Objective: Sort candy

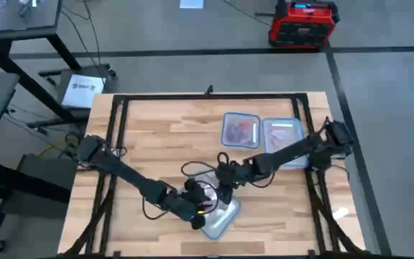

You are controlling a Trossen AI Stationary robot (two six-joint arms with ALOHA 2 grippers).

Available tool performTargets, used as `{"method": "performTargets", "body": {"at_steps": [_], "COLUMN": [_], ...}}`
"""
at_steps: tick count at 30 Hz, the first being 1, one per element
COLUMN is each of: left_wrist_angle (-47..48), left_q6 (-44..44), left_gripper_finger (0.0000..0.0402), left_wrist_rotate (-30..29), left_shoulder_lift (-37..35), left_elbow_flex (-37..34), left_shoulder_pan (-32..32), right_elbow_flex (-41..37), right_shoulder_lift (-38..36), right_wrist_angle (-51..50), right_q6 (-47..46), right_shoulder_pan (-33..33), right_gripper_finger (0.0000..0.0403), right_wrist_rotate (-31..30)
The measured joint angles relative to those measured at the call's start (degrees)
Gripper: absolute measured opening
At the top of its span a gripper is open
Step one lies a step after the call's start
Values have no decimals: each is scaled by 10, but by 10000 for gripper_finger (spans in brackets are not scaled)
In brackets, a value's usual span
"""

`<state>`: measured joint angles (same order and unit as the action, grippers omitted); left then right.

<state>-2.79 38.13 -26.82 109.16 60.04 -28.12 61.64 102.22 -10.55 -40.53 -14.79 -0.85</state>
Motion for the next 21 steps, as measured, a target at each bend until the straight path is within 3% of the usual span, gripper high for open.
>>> {"method": "performTargets", "body": {"at_steps": [2, 11, 15, 21], "left_wrist_angle": [-9, -10, -30, 20], "left_q6": [-1, -18, -40, -104], "left_gripper_finger": [94, 94, 94, 95], "left_wrist_rotate": [10, 7, 4, 15], "left_shoulder_lift": [1, 1, 4, -18], "left_elbow_flex": [0, 0, 1, 40], "left_shoulder_pan": [0, 1, 2, 0], "right_elbow_flex": [1, 0, -4, -3], "right_shoulder_lift": [1, -6, -40, -131], "right_wrist_angle": [7, 6, -22, -63], "right_q6": [23, 41, 72, 104], "right_shoulder_pan": [1, 4, 11, 9], "right_gripper_finger": [34, 38, 102, 184], "right_wrist_rotate": [0, -3, 4, 2]}}
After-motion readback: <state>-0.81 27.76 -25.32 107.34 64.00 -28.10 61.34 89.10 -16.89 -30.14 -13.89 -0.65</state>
